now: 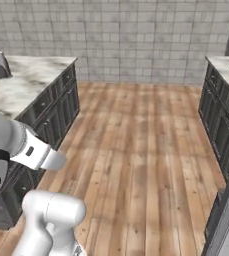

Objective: Take the bottled waters from the counter and place them in the freezer to freeze. Close the freezer door after placing the bottles.

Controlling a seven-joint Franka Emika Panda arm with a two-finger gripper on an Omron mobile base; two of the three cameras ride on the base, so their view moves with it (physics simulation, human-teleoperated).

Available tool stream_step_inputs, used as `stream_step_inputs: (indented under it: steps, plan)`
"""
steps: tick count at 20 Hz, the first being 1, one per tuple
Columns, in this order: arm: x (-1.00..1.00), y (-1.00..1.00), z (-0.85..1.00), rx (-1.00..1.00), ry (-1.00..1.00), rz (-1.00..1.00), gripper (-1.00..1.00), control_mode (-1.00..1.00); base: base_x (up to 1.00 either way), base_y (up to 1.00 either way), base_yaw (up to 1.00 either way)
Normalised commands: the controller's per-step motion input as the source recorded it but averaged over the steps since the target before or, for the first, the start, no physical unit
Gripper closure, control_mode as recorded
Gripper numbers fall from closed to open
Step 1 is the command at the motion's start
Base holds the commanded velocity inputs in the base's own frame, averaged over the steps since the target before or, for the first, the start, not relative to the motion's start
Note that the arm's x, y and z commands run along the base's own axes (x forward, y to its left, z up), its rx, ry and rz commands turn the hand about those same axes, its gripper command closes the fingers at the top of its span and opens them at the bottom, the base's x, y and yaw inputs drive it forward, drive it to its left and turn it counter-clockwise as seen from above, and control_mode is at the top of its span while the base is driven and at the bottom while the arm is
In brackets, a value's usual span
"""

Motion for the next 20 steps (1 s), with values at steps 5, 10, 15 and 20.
stream_step_inputs:
  steps: [5, 10, 15, 20]
  plan:
    - [0.0, 0.0, 0.0, 0.0, 0.0, 0.0, -1.0, 1.0, 1.0, 0.21, -0.33]
    - [0.0, 0.0, 0.0, 0.0, 0.0, 0.0, -1.0, 1.0, 1.0, 0.03, -0.67]
    - [0.0, 0.0, 0.0, 0.0, 0.0, 0.0, -1.0, 1.0, 0.98, 0.24, -0.7]
    - [0.0, 0.0, 0.0, 0.0, 0.0, 0.0, -1.0, 1.0, 1.0, 0.65, -0.65]
